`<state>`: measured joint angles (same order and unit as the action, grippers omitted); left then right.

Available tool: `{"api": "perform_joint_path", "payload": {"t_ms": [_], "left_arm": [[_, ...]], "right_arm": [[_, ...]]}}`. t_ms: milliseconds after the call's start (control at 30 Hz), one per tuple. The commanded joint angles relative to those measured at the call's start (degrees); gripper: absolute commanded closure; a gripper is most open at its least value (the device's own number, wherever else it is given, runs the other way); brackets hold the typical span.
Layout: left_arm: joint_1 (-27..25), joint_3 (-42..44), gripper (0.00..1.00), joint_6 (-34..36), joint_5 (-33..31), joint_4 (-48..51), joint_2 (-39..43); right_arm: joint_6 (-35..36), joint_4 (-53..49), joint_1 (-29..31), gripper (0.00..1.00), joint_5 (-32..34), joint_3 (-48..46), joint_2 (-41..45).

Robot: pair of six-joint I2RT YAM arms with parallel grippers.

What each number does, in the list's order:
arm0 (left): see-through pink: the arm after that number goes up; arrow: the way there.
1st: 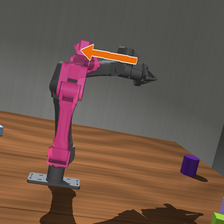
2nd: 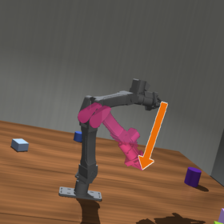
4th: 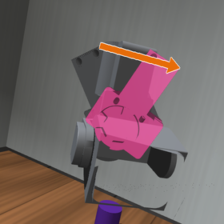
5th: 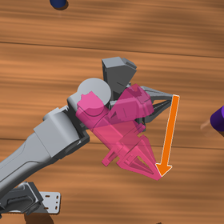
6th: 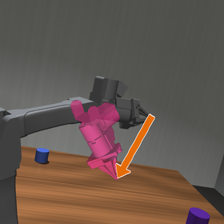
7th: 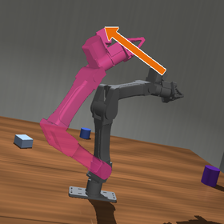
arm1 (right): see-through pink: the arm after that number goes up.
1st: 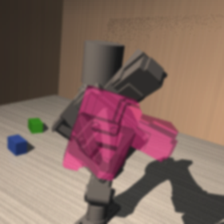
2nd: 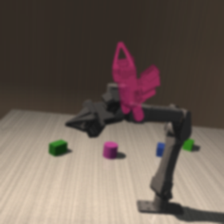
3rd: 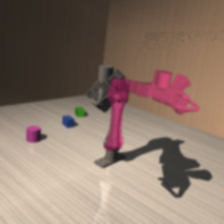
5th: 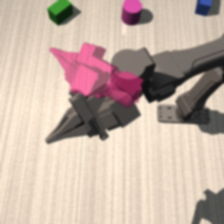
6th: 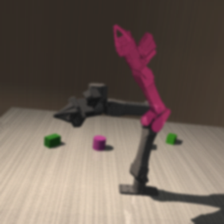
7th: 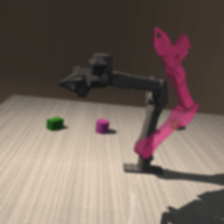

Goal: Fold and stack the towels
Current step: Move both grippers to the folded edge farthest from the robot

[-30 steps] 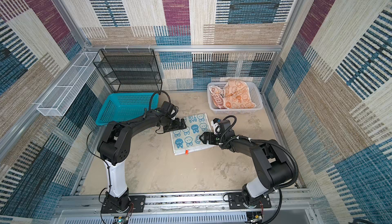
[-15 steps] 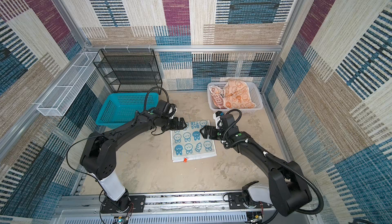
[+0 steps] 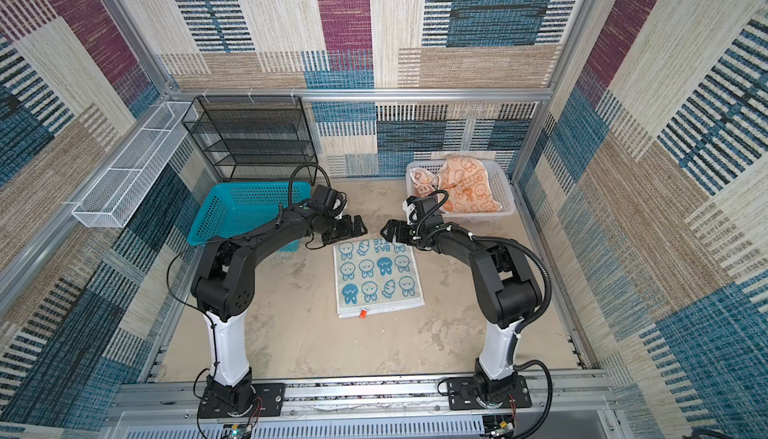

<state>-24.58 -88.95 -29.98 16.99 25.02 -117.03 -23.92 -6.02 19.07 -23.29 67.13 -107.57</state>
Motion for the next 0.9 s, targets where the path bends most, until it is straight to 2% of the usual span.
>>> {"api": "perform_joint_path", "payload": {"t_ms": [0,533,867], "left_arm": [[0.3,0.2,0.00,-0.5,0.5,-1.6,-0.9],[1.6,7.0,0.00,1.6,-2.0,-2.9,-1.5],[0.3,14.5,0.00,1.4,-2.3,-4.4,4.8]], "right_arm": [[0.0,2.7,-0.4,0.01,-1.0,1.2,-2.5],[1.2,4.7,-2.1,0.01,0.5,-5.5,-4.0],[-0.2,7.1,-1.9,0.01,-0.4,-16.1,3.3]]}}
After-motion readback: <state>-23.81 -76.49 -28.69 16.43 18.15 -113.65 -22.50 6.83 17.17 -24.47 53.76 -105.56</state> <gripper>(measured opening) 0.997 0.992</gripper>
